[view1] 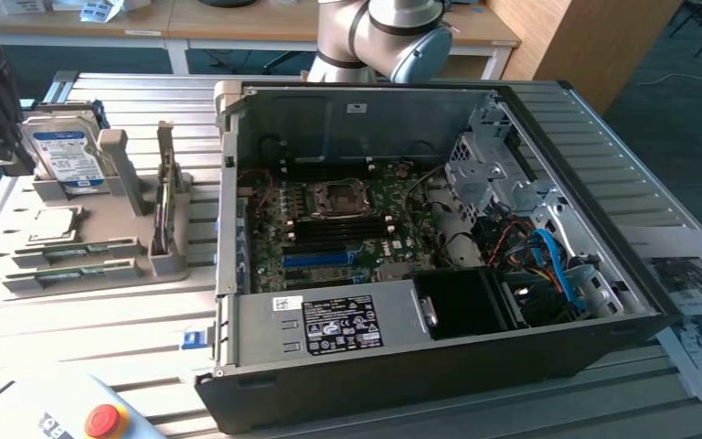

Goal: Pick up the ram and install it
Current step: 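Pick up the ram and move it above insertion slot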

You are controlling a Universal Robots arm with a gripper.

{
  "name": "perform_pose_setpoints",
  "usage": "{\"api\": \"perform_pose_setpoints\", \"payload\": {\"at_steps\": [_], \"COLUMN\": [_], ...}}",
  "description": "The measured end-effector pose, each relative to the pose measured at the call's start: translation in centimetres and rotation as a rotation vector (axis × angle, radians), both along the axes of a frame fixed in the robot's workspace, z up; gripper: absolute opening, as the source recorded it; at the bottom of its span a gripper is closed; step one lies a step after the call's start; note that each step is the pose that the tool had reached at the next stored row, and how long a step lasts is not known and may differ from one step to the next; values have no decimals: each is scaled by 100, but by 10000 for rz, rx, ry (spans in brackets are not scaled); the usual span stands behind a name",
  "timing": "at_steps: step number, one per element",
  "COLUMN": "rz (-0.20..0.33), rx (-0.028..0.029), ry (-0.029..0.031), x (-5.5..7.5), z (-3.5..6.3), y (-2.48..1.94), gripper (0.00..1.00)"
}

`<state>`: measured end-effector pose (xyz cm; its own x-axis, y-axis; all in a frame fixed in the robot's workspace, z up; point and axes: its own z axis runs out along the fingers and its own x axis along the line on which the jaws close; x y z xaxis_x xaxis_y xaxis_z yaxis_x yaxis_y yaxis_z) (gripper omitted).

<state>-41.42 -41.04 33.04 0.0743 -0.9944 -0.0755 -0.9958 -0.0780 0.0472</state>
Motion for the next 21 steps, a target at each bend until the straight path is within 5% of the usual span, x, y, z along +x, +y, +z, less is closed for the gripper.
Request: {"api": "perform_pose_setpoints", "payload": {"at_steps": [21], "rz": [0], "rx": [4], "ry": [1], "x": [0], "z": [-6], "y": [-5], "gripper": [10]}}
